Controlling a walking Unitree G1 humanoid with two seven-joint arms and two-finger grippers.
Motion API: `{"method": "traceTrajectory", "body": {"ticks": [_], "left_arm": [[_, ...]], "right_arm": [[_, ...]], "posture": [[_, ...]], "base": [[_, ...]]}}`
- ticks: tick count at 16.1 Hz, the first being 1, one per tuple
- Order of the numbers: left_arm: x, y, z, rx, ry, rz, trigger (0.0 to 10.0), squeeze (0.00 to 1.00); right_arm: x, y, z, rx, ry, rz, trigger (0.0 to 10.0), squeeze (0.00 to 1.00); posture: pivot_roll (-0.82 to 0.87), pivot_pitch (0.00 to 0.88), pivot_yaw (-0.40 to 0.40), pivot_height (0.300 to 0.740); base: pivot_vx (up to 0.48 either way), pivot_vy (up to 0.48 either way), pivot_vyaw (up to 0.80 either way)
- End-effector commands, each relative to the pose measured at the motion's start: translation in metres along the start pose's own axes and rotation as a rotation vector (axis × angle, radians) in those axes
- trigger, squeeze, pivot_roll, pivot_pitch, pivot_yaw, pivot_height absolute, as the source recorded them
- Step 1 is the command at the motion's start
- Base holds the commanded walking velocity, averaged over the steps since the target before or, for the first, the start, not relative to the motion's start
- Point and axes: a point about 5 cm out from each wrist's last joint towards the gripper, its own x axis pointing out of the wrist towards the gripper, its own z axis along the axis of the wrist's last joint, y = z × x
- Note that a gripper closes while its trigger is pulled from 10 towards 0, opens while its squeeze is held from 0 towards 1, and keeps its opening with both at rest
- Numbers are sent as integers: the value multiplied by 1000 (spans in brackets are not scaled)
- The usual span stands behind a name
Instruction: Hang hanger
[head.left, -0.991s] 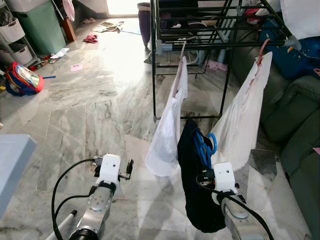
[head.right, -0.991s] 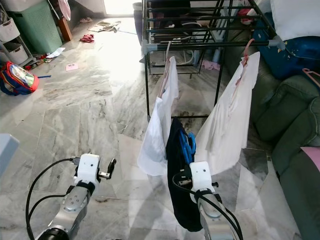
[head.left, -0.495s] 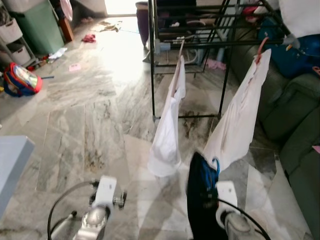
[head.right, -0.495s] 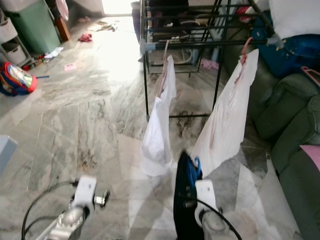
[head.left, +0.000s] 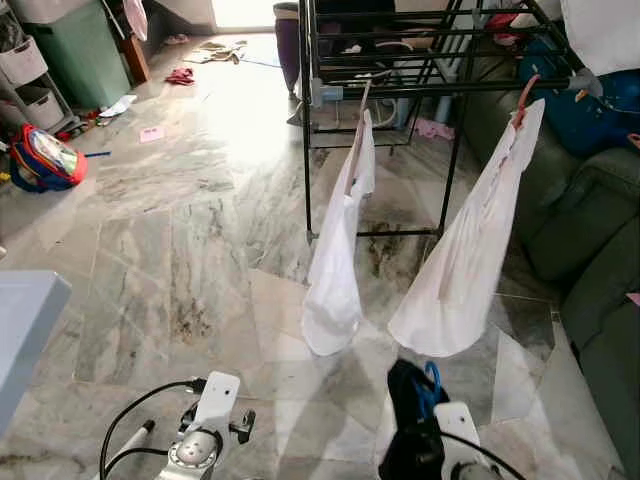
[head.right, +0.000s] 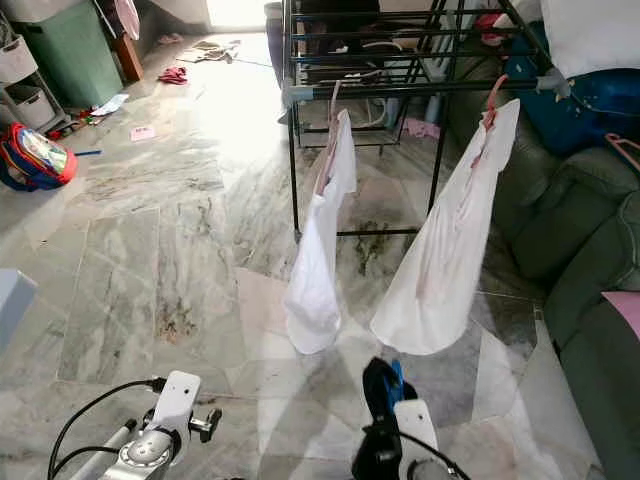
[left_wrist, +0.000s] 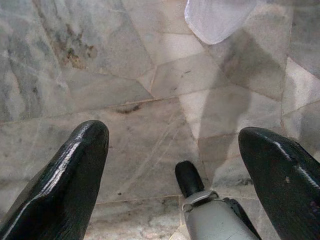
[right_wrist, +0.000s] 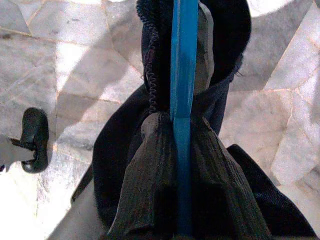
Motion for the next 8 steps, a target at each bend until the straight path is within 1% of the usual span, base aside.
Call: {"method": "traceTrajectory", "body": {"ticks": [1, 2, 3, 5, 6, 7, 8], "left_arm": [[-2, 5, -9, -2, 40, 19, 10000, 0], [-4, 7, -16, -13, 72, 23, 10000, 0], [-5, 6, -21, -6, 99, 18, 10000, 0], [-6, 0, -27, 37, 130, -10, 10000, 0], [-7, -7, -31, 62, 141, -26, 10000, 0], [-8, -10, -32, 69, 143, -32, 10000, 0], [-4, -13, -22, 42, 110, -28, 10000, 0]], "right_arm": [[-2, 3, -13, 3, 45, 3, 10000, 0], [-3, 2, -18, 6, 57, -3, 10000, 0], [-4, 1, -20, 10, 64, -7, 10000, 0], [-3, 2, -18, 4, 60, -9, 10000, 0], [-2, 2, -15, 9, 53, -12, 10000, 0], [-2, 2, -13, 15, 47, -15, 10000, 0], [1, -3, 1, 32, -10, -48, 10000, 0]], "posture": [[55, 138, 6, 740], [52, 142, 9, 740], [51, 144, 10, 740], [53, 144, 11, 740], [54, 144, 13, 740], [56, 143, 14, 740], [56, 143, 14, 740]], "base": [[0, 0, 0], [0, 0, 0], [0, 0, 0], [0, 0, 0], [0, 0, 0], [0, 0, 0], [0, 0, 0]]}}
